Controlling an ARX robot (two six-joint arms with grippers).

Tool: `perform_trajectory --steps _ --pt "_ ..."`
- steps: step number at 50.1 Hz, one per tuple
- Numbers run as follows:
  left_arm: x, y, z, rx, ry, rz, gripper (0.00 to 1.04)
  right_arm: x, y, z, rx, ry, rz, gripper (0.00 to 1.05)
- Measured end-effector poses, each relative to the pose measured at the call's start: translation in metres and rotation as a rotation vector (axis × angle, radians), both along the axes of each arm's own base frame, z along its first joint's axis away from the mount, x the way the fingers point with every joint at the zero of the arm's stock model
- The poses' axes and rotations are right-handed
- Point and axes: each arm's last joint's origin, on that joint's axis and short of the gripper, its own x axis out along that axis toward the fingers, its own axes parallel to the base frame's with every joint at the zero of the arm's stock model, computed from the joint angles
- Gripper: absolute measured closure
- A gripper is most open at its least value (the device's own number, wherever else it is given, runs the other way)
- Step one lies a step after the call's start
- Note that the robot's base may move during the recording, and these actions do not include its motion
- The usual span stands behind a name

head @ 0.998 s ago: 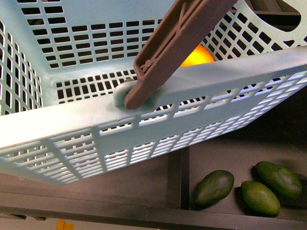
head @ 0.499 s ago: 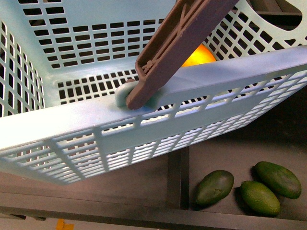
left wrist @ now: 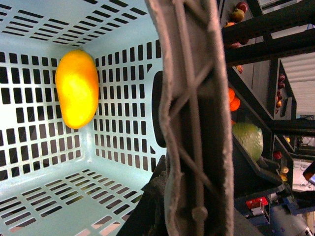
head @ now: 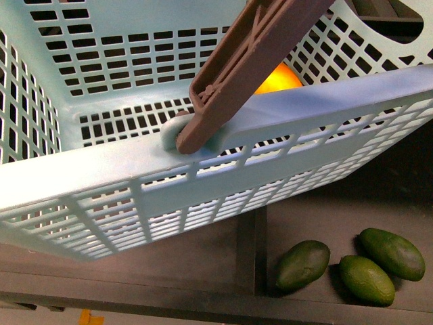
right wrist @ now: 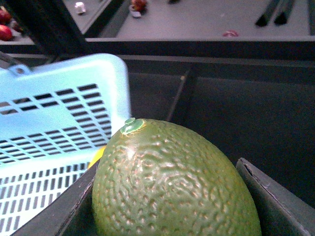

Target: Pick mango and avocado into basket

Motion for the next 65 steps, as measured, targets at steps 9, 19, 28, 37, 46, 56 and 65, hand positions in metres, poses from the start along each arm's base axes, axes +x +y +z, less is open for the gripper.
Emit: perform_trajectory --steps 9,19,28,37,46,56,65 --pt "0.0 0.0 0.0 -0.001 0.001 -0.001 1.0 0.013 0.044 0.004 0.033 0.006 0.064 0.35" --pt "0.0 0.0 0.0 0.001 -0.001 0.002 1.0 0.025 0.079 0.01 0.042 0.003 0.109 0.37" --pt "0.0 0.0 0.0 0.0 0.0 0.0 1.0 0.029 0.103 0.015 0.037 0.003 0.142 0.37" --pt "0.0 0.0 0.0 0.0 0.0 0.0 1.0 0.025 0.114 0.016 0.035 0.005 0.159 0.19" --pt "0.0 0.0 0.0 0.0 0.0 0.0 1.0 0.023 0.115 0.018 0.028 0.006 0.14 0.09" --pt "0.0 0.0 0.0 0.001 0.001 0.002 1.0 0.011 0.077 0.02 0.018 -0.019 -0.093 0.09" --pt "0.0 -0.001 0.0 0.001 0.001 -0.001 1.0 -0.002 0.052 0.014 -0.022 -0.229 -0.364 0.22"
